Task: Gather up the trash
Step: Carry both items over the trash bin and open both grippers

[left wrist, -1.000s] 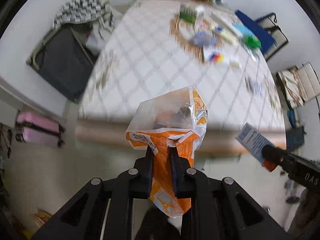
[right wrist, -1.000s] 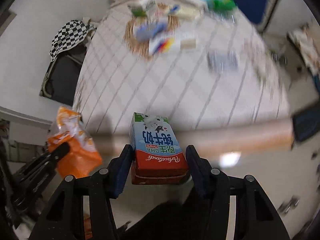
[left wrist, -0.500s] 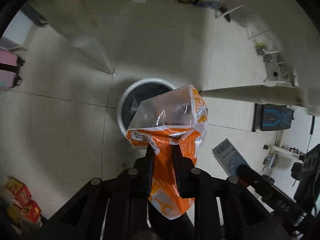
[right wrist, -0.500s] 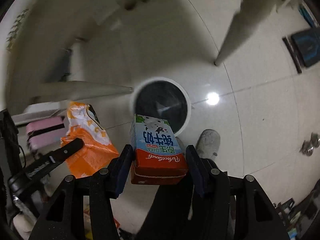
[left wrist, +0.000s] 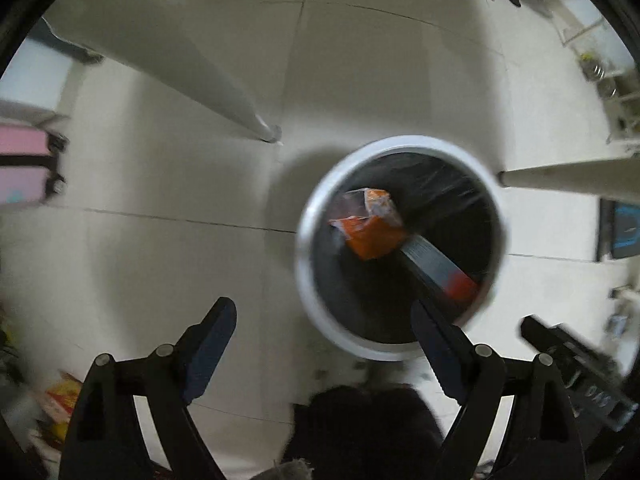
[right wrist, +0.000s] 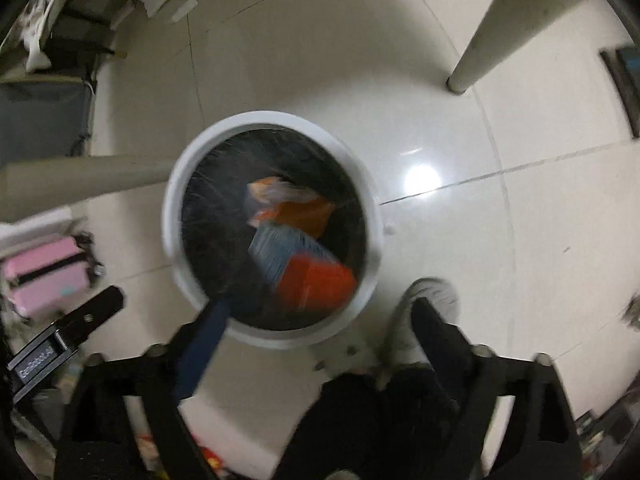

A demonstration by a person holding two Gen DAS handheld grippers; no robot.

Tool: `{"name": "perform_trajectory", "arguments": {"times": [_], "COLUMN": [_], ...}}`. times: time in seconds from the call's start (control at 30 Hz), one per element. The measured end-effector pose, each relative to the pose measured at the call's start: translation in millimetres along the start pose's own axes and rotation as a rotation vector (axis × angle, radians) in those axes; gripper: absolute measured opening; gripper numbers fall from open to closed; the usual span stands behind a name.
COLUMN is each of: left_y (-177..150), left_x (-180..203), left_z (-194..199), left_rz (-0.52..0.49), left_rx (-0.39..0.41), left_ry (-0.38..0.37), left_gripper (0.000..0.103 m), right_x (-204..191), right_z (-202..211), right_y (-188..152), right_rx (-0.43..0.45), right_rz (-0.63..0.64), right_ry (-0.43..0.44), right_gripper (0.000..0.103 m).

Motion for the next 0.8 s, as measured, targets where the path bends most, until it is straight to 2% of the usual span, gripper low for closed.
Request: {"name": "perform_trajectory", "arguments": {"times": [0.13,0.27,0.53,0.8], "left_y": [-15,-28,-46,-72], "left_x": [-10,-22,-39,-57], "left_z": [18,38,95,181], "left_rz": [-0.027,-0.034,-0.02,0.001], "left_rx": [0.033,0.048,0.083,0.114], "left_ry": [0.063,0.08,0.067,0.045], "left_gripper": [0.089,0.089,0.089,0.089], "right_x": [-11,-19,-47,-83], "right_z": [7,23,87,175], "right_y": [3,-3,-17,-46], "right_rx": [0.017,0.02,0.066,0.085], "right_rz": [0.105,0.148,0.199,0.24], "right_ry": [-0.144,-0.201,-0.219,-0.199], "right_gripper": [0.1,0.1,0.1,0.1]}}
Point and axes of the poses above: each gripper's, at about its wrist camera, not at the fingertips, and z roughly against the way its jaws point, x to its right, y to its top, the point moved 1 cm from there along -z, roughly the way its jaws point, and after that the axes turned 14 degrees about y, right-handed, at the moved point
